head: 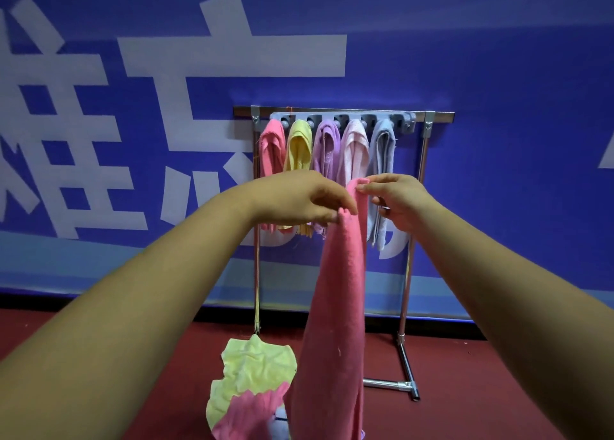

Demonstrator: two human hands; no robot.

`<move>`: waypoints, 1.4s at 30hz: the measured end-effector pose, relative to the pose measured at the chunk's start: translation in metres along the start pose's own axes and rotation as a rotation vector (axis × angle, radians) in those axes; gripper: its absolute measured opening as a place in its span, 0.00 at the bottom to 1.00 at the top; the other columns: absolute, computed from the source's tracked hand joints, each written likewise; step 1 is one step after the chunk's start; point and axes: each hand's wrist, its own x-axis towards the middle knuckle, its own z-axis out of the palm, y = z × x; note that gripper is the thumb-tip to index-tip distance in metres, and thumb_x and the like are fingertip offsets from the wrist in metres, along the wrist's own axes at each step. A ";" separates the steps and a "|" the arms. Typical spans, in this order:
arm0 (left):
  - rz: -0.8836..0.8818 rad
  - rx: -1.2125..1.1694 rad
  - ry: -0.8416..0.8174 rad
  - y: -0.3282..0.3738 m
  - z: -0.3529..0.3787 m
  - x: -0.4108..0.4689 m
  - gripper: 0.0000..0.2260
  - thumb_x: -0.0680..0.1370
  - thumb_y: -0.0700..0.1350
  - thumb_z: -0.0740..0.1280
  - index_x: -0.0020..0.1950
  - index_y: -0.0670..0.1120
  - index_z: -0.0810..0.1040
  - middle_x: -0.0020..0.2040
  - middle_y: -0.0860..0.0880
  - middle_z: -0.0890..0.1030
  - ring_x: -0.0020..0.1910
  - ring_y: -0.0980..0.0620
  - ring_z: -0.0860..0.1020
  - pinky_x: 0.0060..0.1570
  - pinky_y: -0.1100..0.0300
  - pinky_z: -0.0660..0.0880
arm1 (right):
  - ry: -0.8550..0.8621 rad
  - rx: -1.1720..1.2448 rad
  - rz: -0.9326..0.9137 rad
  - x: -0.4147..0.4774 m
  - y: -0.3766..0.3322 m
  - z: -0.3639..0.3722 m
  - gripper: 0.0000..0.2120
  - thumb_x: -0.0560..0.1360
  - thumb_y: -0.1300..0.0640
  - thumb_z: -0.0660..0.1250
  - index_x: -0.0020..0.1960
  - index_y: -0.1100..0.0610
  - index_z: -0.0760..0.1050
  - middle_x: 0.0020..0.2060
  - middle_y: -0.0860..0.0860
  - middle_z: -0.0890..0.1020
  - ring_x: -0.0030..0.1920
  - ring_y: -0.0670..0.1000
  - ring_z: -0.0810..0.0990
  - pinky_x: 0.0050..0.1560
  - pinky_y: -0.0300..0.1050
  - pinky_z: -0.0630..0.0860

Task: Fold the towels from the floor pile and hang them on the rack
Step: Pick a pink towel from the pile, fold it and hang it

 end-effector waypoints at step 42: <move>-0.227 -0.305 0.566 -0.034 0.028 -0.002 0.05 0.76 0.50 0.73 0.49 0.50 0.82 0.39 0.54 0.82 0.38 0.59 0.79 0.38 0.63 0.75 | -0.115 0.109 -0.237 -0.042 0.013 0.024 0.06 0.78 0.65 0.68 0.44 0.60 0.82 0.38 0.56 0.82 0.38 0.50 0.80 0.43 0.44 0.80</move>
